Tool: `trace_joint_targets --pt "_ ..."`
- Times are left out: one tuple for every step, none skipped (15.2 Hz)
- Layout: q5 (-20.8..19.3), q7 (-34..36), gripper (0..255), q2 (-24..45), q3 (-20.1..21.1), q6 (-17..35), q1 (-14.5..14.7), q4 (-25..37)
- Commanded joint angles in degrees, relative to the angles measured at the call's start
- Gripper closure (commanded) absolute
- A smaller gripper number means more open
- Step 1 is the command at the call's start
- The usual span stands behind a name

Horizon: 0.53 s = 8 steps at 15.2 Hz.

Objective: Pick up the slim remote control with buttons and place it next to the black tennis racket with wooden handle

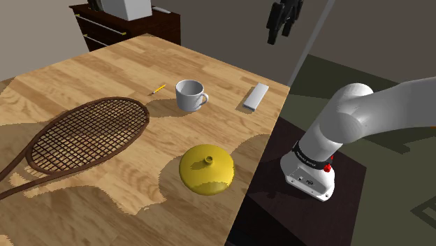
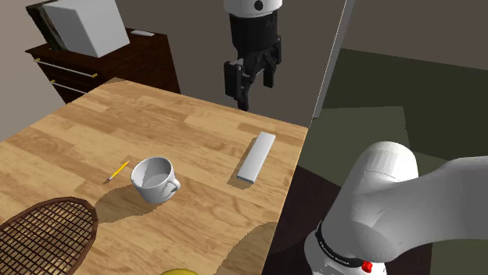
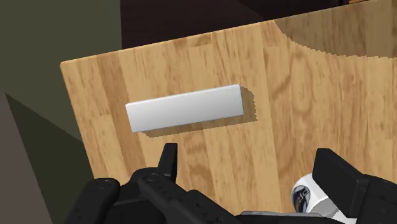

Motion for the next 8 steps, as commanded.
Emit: trace_joint_targets --pt "0.00 0.00 0 0.00 0.00 0.00 0.00 0.00" --pt "0.37 2.72 0 0.00 0.29 1.93 -1.15 -1.86" --pt "0.76 5.40 0 0.04 0.60 3.87 -2.34 -3.69" --pt "1.15 8.07 0 0.14 0.91 5.84 -3.52 -5.47" --pt "1.53 10.73 0 0.29 1.22 7.82 -4.68 -7.21" --pt "1.91 13.36 0 0.49 1.54 9.82 -5.85 -8.91" --pt "2.30 15.99 0 0.75 1.87 11.85 -7.02 -10.58" --pt "2.68 18.61 0 1.06 2.18 13.90 -8.15 -12.21"
